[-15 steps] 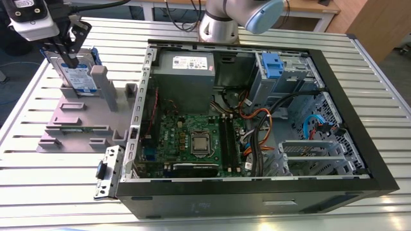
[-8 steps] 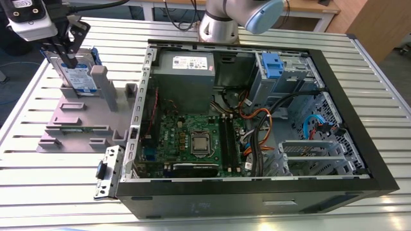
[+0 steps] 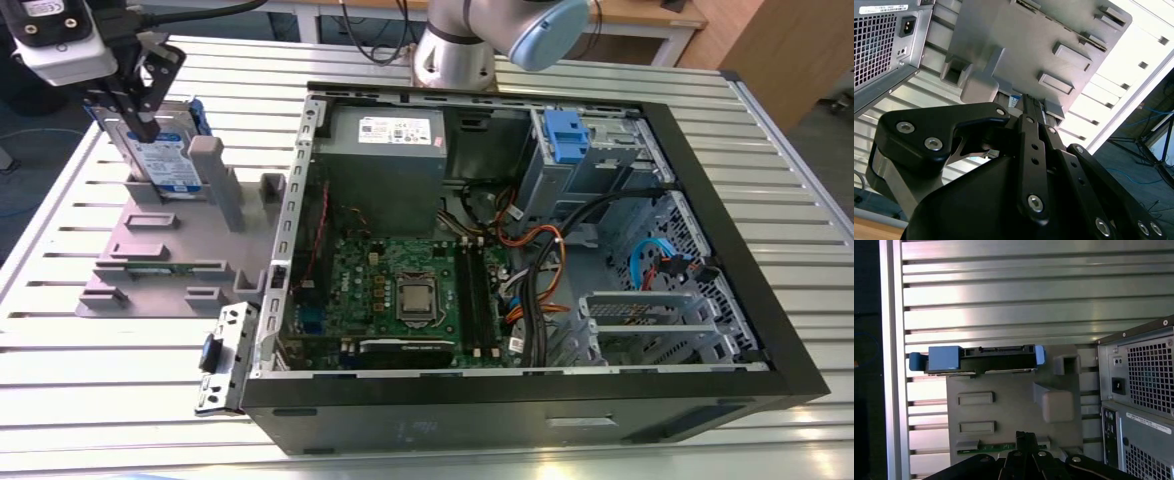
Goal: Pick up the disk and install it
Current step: 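Reach for the disk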
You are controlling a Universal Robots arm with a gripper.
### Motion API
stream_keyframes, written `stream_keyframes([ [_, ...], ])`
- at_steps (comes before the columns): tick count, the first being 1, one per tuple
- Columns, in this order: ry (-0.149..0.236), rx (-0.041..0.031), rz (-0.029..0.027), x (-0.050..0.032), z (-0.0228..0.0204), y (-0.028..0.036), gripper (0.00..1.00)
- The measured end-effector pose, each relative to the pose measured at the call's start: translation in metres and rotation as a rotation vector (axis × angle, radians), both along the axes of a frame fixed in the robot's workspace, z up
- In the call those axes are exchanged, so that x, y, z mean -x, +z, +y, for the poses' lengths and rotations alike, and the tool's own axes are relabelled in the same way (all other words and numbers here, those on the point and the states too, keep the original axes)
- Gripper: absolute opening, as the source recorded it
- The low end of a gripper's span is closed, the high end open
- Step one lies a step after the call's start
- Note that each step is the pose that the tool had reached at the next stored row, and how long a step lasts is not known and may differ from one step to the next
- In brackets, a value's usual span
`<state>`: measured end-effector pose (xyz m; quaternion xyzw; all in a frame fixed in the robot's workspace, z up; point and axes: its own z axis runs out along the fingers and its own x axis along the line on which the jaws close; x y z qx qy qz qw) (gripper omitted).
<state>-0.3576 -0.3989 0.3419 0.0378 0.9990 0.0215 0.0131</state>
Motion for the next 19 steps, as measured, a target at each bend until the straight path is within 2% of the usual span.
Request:
stream_keyframes([
  [19, 0.0, 0.0, 0.0, 0.0079, 0.0, -0.002, 0.11],
])
